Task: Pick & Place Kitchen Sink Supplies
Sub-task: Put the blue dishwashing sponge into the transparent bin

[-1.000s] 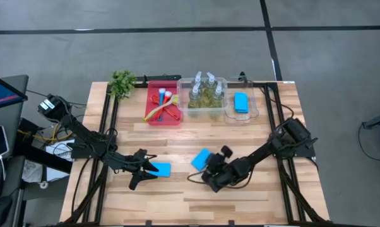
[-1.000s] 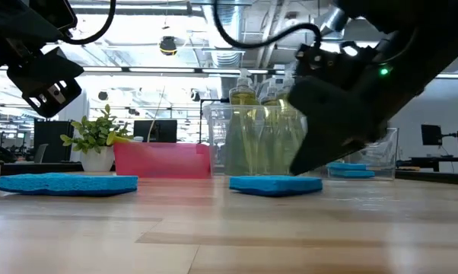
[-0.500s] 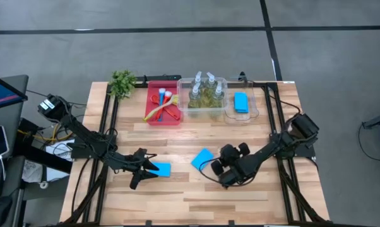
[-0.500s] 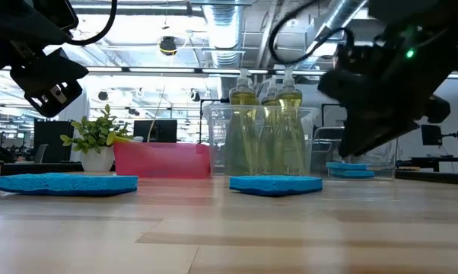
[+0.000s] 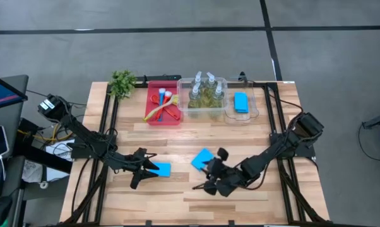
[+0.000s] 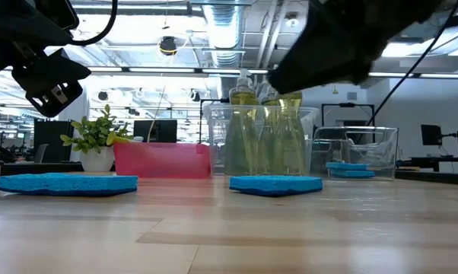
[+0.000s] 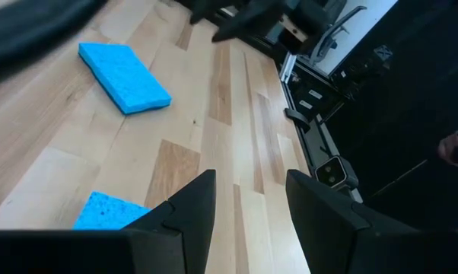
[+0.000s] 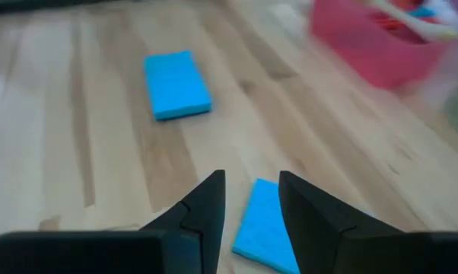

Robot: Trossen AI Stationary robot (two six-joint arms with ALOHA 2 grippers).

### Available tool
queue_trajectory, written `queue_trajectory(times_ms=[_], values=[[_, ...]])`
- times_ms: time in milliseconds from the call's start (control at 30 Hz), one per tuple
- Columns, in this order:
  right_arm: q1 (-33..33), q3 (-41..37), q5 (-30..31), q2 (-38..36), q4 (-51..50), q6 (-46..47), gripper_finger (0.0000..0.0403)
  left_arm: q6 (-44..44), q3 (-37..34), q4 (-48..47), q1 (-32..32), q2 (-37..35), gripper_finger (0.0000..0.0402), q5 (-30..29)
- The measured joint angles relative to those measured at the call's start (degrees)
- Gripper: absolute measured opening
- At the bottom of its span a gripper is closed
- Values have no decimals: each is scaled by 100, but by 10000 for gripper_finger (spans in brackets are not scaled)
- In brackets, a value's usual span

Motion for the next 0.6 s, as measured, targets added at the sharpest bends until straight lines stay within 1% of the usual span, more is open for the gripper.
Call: queue_trajectory(times_ms=[100, 233, 300, 400, 533, 600], values=[[-235, 0, -434, 8, 78, -268, 118, 0, 0, 3, -1, 0, 163, 0], [-560, 0, -673, 8, -73, -299, 118, 0, 0, 57, -1, -2, 163, 0], [-737, 0, -896, 8, -186, -297, 118, 0, 0, 57, -1, -2, 163, 0], [-983, 0, -1492, 91, -245, -297, 118, 0, 0, 61, 0, -2, 163, 0], [-1133, 0, -2299, 281, -310, -295, 118, 0, 0, 62, 0, -2, 163, 0], [-1141, 2, -2512, 393, -395, -295, 118, 0, 0, 64, -1, -2, 163, 0]])
